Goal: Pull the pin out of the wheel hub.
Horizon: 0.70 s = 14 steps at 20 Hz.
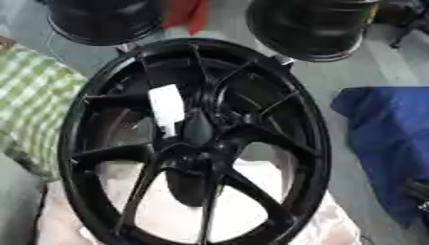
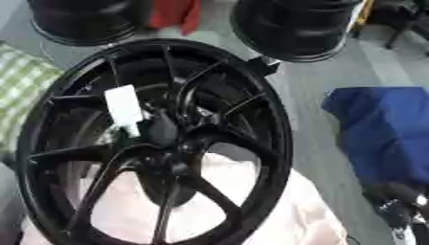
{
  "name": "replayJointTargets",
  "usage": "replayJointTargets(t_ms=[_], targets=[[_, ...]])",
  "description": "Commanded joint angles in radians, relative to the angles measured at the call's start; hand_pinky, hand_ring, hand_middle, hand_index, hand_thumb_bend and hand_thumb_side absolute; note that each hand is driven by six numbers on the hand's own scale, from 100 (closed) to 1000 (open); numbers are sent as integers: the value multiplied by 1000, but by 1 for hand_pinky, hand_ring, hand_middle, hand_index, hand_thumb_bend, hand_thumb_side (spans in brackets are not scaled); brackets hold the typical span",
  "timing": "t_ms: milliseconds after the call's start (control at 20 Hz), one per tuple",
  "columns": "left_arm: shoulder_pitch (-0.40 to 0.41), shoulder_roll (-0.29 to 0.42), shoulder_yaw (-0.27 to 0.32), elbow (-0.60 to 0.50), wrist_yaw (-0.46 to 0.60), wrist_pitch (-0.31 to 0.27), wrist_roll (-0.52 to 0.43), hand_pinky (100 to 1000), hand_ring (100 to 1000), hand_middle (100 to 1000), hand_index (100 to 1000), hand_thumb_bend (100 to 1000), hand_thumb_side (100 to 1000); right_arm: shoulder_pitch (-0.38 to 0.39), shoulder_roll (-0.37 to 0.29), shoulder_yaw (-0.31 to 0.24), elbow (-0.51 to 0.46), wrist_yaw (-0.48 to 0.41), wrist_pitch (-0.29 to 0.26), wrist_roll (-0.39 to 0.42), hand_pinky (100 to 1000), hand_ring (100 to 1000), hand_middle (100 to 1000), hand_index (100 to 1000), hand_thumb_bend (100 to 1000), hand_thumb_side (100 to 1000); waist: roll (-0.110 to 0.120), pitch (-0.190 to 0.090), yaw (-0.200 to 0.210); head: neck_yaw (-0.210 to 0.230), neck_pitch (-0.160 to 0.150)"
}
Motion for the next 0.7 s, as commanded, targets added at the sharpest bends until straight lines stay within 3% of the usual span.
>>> replayJointTargets(t_ms=[50,700], targets=[[-3,18,-8,-44,-23,13,56,897,590,558,855,211,575,2,-10,-3,-12,-4,2,1,821,819,657,762,120,408,6,-15,-2,2,-6],[-5,25,-72,-160,-104,66,275,897,594,562,856,219,559,0,-4,-2,-12,-2,13,3,821,820,657,762,123,410,1,-13,-5,7,14]])
